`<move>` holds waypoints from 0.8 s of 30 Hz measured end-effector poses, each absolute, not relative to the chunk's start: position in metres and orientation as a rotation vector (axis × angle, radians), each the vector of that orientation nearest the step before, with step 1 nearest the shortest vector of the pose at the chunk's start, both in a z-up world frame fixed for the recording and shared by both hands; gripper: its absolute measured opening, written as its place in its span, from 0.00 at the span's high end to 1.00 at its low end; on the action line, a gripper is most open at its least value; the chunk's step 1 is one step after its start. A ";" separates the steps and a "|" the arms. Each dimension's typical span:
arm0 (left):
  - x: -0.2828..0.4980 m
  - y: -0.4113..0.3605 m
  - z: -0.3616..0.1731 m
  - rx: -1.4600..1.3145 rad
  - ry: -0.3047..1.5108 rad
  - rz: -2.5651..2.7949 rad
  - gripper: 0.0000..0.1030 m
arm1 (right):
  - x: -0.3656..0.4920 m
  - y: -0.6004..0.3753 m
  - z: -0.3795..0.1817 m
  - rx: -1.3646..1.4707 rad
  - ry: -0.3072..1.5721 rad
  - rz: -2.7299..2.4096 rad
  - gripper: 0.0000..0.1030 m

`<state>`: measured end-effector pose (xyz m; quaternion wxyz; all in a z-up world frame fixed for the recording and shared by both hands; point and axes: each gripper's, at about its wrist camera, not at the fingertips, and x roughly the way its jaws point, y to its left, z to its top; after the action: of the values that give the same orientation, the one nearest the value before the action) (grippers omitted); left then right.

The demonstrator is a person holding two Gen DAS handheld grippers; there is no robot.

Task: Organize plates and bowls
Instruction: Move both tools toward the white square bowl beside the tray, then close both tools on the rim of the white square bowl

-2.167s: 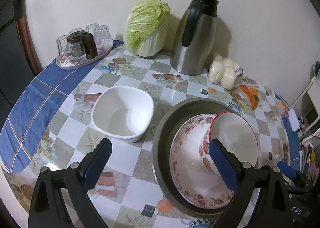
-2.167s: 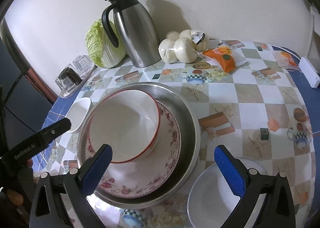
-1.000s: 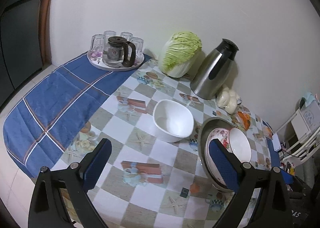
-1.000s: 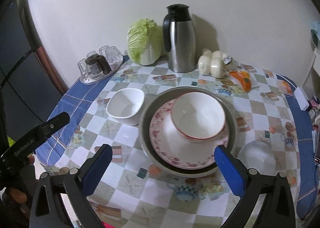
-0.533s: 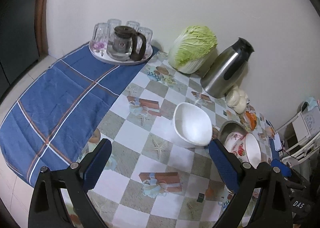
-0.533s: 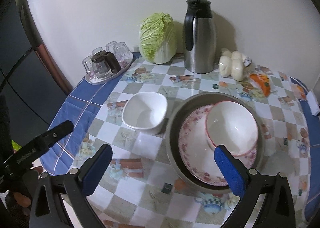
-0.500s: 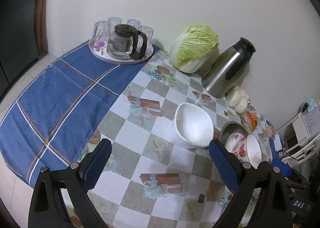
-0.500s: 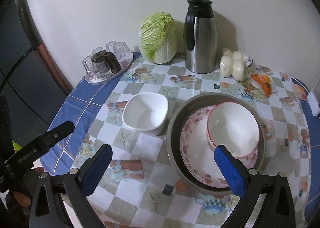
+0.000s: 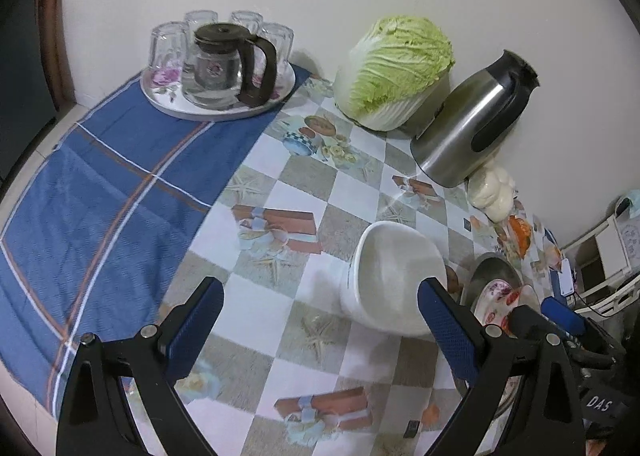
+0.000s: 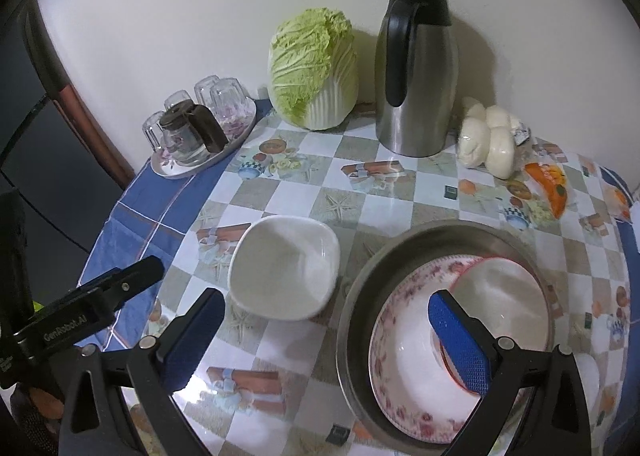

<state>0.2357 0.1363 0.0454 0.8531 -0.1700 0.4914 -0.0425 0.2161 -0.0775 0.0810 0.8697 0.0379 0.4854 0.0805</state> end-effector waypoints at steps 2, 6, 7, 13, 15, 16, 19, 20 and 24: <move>0.243 0.132 0.038 -0.365 1.052 -0.091 0.06 | 0.226 -0.076 0.072 0.074 1.032 0.166 0.00; 0.257 0.122 0.021 -0.372 1.087 -0.104 0.18 | 0.243 -0.075 0.048 0.082 1.078 0.175 0.15; 0.260 0.120 0.017 -0.369 1.100 -0.104 0.20 | 0.246 -0.074 0.043 0.085 1.088 0.176 0.22; 0.274 0.105 -0.005 -0.357 1.147 -0.114 0.46 | 0.264 -0.071 0.021 0.103 1.122 0.200 0.52; 0.276 0.101 -0.012 -0.352 1.161 -0.116 0.57 | 0.269 -0.069 0.014 0.100 1.138 0.207 0.61; 0.277 0.099 -0.015 -0.347 1.165 -0.118 0.60 | 0.271 -0.069 0.011 0.098 1.142 0.206 0.66; 0.280 0.093 -0.022 -0.330 1.175 -0.121 0.71 | 0.276 -0.067 0.003 0.091 1.152 0.209 0.73; 0.281 0.091 -0.024 -0.325 1.178 -0.121 0.74 | 0.277 -0.066 0.000 0.088 1.155 0.213 0.75; 0.284 0.087 -0.029 -0.317 1.179 -0.114 0.85 | 0.281 -0.064 -0.006 0.070 1.158 0.201 0.82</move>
<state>0.2838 0.0873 -0.0295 0.8180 -0.1488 0.5531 -0.0534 0.2810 -0.0645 -0.0062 0.8316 0.0329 0.5462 0.0947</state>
